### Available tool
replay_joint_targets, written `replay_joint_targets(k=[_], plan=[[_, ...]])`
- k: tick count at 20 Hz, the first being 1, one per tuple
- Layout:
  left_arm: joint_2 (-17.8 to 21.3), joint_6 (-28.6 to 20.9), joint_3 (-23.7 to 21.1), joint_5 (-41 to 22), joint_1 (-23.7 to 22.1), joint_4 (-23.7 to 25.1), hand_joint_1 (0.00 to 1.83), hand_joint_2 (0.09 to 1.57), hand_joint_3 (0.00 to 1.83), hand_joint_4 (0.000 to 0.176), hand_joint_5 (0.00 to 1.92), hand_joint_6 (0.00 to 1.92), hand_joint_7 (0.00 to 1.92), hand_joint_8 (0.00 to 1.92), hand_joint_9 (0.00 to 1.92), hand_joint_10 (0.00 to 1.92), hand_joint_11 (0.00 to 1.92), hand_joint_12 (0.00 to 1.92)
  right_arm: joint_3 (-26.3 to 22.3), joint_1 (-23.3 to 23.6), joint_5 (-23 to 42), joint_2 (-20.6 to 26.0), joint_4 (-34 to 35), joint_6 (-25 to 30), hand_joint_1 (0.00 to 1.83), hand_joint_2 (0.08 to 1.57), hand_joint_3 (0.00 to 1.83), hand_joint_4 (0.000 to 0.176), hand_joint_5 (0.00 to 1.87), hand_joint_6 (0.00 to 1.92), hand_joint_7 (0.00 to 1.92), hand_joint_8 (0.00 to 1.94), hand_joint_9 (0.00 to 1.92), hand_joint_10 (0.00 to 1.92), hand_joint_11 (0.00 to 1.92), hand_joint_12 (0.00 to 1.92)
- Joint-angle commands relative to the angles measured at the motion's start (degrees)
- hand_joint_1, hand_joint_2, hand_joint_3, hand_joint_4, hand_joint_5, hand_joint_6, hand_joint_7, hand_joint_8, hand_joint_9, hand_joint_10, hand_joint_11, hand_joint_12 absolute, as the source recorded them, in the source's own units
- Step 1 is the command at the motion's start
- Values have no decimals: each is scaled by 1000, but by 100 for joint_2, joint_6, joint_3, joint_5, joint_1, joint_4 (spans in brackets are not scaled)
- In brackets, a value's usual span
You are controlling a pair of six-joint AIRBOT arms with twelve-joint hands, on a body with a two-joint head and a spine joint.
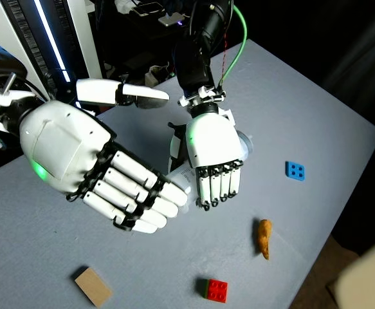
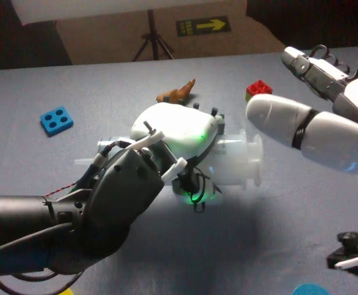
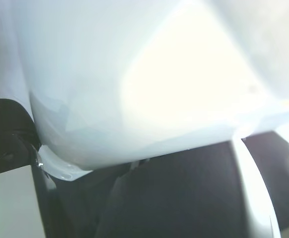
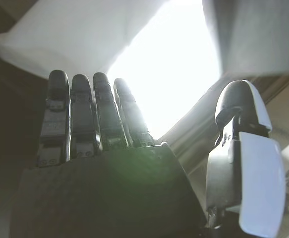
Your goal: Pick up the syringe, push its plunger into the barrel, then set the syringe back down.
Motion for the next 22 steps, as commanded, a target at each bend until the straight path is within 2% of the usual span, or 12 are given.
replay_joint_targets(k=[1, 3, 6, 9, 10, 11, 14, 16, 18, 20, 22], plan=[[-26, -2, 35, -457, -43, 434, 1487, 1155, 0, 0, 840, 1040, 798, 1191, 838, 1256, 761, 1639, -46, 41, 338, 58, -508, -243, 75, 977, 0, 0, 44, 1, 76, 0, 89, 0, 0, 398], [-99, -7, 122, -552, -2, 439, 1487, 1153, 0, 0, 847, 1038, 813, 1171, 848, 1247, 733, 1657, -160, 106, 193, 172, -520, -1056, 89, 979, 1, 0, 48, 2, 80, 2, 79, 1, 0, 361], [-197, -251, 319, -610, 61, 645, 1488, 1141, 0, 0, 878, 998, 826, 1143, 865, 1216, 771, 1620, -263, 115, -34, 271, -574, -1696, 73, 976, 0, 0, 54, 2, 88, 2, 90, 3, 0, 397], [-245, -270, 435, -560, 93, 646, 1486, 1156, 1, 0, 846, 1039, 790, 1205, 821, 1281, 754, 1641, -267, 322, -859, 456, -688, -2359, 64, 981, 1, 0, 50, 8, 79, 5, 82, 3, 0, 354], [-257, -307, 452, -560, 118, 646, 1487, 1155, 0, 0, 842, 1035, 799, 1199, 825, 1275, 761, 1635, -262, 321, -943, 505, -687, -2438, 87, 978, 0, 0, 51, 7, 76, 3, 76, 1, 0, 348], [-256, -347, 453, -560, 146, 646, 1486, 1156, 0, 0, 834, 1039, 799, 1197, 825, 1275, 773, 1632, -254, 296, -851, 501, -682, -2435, 86, 976, 0, 0, 40, 2, 67, 2, 70, 1, 0, 325], [-304, -418, 456, -561, 217, 646, 1486, 1152, 0, 0, 818, 1039, 803, 1193, 823, 1273, 822, 1595, -165, 155, -436, 367, -683, -2880, 85, 979, 1, 0, 26, 1, 59, 2, 61, 3, 0, 326], [-317, -463, 439, -567, 247, 647, 1486, 1156, 1, 0, 844, 1024, 797, 1202, 842, 1262, 732, 1663, -18, -22, -402, 243, -692, -3081, 79, 985, 3, 0, 39, 4, 71, 4, 78, 6, 0, 348], [-318, -467, 425, -568, 253, 647, 1489, 1150, 0, 0, 845, 1023, 827, 1166, 872, 1232, 716, 1655, 91, -160, -369, 170, -850, -3050, 114, 975, 0, 0, 67, 8, 92, 6, 95, 8, 0, 385], [-310, -507, 428, -568, 246, 647, 1489, 1150, 0, 0, 841, 1034, 820, 1170, 875, 1218, 726, 1652, 124, -215, -284, 138, -969, -2973, 103, 984, 2, 0, 44, 0, 74, 3, 77, 3, 0, 324], [-302, -526, 425, -568, 215, 647, 1487, 1158, 1, 0, 830, 1064, 799, 1204, 845, 1256, 713, 1667, 125, -232, -267, 131, -1012, -2938, 84, 977, 0, 0, 53, 3, 88, 4, 97, 6, 0, 391]])
